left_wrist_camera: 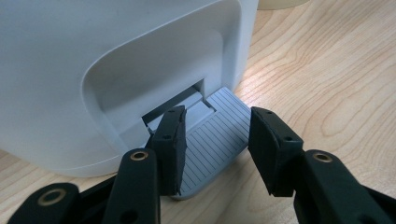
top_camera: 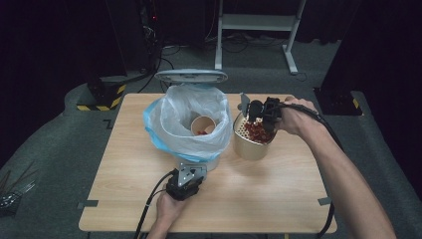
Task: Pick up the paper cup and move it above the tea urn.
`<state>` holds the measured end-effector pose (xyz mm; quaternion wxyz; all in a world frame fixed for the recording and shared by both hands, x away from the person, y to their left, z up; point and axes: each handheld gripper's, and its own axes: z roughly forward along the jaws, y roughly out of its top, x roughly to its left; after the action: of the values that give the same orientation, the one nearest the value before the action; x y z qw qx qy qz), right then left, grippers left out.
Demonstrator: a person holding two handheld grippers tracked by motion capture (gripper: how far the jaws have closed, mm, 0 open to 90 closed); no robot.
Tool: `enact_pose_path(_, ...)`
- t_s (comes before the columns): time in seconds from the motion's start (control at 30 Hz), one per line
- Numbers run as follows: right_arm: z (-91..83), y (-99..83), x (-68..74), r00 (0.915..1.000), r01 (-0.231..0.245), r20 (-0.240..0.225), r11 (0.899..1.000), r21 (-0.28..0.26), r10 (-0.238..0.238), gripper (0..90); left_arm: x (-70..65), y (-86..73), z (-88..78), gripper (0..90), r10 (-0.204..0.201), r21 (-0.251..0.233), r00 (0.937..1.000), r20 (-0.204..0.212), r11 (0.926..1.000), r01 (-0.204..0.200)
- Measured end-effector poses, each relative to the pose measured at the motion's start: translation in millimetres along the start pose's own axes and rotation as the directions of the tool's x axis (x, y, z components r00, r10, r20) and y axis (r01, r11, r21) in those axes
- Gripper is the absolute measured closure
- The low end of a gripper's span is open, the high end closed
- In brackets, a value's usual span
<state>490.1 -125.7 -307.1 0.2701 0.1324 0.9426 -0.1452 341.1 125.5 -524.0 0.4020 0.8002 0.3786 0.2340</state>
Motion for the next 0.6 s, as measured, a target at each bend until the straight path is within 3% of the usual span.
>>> enact_pose_path(0.03,-1.8,-2.3,-1.9,0.9994,-0.033,-0.007,0.999,-0.023,0.033,48.6,-0.2,-0.1,0.2,56.8,-0.003,-0.004,1.0,0.0,1.0,0.003)
enact_pose_path(0.1,2.2,-3.3,1.9,1.0,0.009,0.003,1.0,0.029,-0.009,48.5,-0.2,-0.1,0.2,56.8,-0.002,-0.003,1.0,-0.001,1.0,0.002)
enact_pose_path(0.13,2.6,-4.4,2.4,0.9999,0.014,0.008,1.0,0.026,-0.014,48.6,-0.3,0.0,0.2,56.7,0.0,-0.002,1.0,-0.001,1.0,0.0)
enact_pose_path(0.17,0.0,-6.3,1.1,0.9997,-0.023,0.0,1.0,0.001,0.023,48.7,-0.5,-0.1,0.3,56.7,-0.001,-0.003,1.0,-0.002,1.0,0.001)
enact_pose_path(0.2,-0.5,-6.7,0.6,0.9997,-0.025,-0.001,1.0,0.003,0.025,48.7,-0.5,-0.1,0.3,56.7,0.0,-0.003,1.0,-0.002,1.0,0.0)
enact_pose_path(0.27,3.0,-6.4,4.4,0.9997,0.016,0.017,0.999,0.029,-0.017,48.7,-0.9,-0.1,0.4,56.4,0.002,-0.004,1.0,-0.003,1.0,-0.002)
enact_pose_path(0.47,1.4,-16.0,5.2,0.9984,-0.049,-0.029,0.998,-0.027,0.048,48.7,-1.6,0.1,0.4,56.1,0.009,-0.002,0.9999,-0.008,1.0,-0.009)
enact_pose_path(0.5,0.4,-21.0,3.5,0.996,-0.077,-0.05,0.995,-0.062,0.074,48.7,-1.5,0.1,0.4,56.1,0.011,-0.001,0.9999,-0.011,0.9999,-0.011)
enact_pose_path(0.6,3.5,-28.9,4.8,0.9911,-0.113,-0.082,0.989,-0.097,0.105,48.5,-1.5,0.1,0.4,56.0,0.011,-0.001,0.9999,-0.011,0.9999,-0.011)
